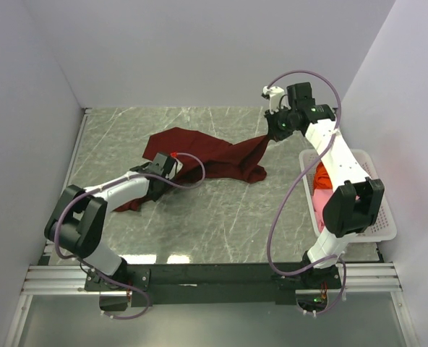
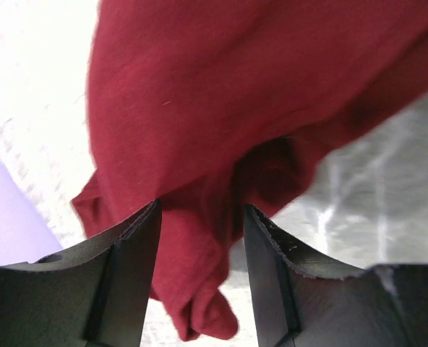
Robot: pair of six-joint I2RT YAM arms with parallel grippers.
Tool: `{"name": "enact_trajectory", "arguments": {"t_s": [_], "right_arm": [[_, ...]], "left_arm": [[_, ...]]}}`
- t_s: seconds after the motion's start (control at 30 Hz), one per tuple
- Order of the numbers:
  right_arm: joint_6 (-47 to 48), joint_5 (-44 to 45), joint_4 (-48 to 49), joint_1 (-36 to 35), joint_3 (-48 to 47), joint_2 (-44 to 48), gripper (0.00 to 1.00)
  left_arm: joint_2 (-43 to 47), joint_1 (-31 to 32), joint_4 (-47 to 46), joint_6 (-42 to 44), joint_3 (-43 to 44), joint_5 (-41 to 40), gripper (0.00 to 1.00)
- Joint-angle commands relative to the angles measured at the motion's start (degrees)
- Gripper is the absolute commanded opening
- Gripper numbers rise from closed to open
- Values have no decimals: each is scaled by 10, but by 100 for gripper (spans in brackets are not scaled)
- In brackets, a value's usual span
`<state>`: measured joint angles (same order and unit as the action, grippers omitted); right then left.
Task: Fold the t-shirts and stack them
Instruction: Flatten the tshirt out
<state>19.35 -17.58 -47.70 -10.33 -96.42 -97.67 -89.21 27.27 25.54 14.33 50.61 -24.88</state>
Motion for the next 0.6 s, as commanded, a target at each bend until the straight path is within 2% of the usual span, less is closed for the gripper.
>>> {"name": "enact_trajectory", "arguments": {"t_s": [0.0, 0.27, 0.57], "right_arm": [[-3, 6, 7, 9, -27, -2, 0], [-9, 6, 7, 12, -32, -1, 0], [-17, 8, 6, 13, -45, -4, 0]], "left_arm": [[19, 2, -50, 11, -12, -70, 55], [69, -7, -51, 28, -17, -75, 53], [53, -56, -50, 53, -19, -29, 50]]}}
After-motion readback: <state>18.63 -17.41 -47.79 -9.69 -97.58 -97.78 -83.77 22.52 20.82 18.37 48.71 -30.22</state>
